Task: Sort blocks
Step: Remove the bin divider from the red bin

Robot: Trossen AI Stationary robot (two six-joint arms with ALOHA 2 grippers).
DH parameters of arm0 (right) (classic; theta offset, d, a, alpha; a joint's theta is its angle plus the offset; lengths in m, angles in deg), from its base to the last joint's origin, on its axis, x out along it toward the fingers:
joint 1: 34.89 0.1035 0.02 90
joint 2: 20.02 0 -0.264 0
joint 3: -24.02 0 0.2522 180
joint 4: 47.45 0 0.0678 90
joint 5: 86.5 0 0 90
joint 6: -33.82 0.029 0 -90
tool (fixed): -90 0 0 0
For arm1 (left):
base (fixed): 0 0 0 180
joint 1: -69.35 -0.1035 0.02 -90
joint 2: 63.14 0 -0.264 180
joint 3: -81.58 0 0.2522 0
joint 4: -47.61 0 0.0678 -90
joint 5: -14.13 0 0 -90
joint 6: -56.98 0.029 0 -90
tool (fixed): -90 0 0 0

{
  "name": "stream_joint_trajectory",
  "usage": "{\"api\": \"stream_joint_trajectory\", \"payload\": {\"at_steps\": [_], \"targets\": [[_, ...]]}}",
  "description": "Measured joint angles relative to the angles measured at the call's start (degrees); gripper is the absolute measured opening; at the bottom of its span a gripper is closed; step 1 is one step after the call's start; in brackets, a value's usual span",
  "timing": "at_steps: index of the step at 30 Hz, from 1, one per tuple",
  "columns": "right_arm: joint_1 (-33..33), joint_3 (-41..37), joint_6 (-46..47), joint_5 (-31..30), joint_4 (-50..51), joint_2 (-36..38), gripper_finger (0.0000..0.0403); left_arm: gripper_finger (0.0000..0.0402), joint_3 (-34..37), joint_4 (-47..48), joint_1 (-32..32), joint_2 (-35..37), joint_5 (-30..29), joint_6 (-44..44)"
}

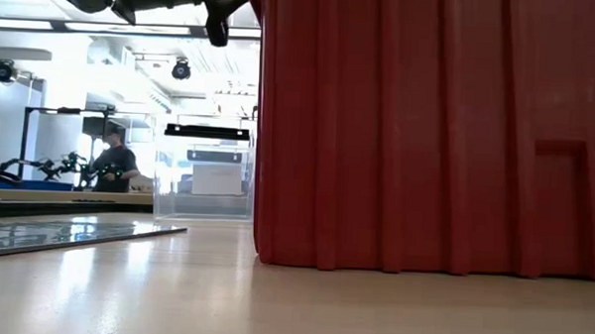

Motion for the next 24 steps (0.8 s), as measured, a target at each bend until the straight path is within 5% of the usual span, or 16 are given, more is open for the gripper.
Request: {"api": "stream_joint_trajectory", "payload": {"at_steps": [24], "targets": [[-0.71, 0.20, -0.16, 1.32, -2.00, -2.56, 0.0000, 0.0193, -0.02, -8.96, 0.00, -3.15, 4.30, -0.18]]}}
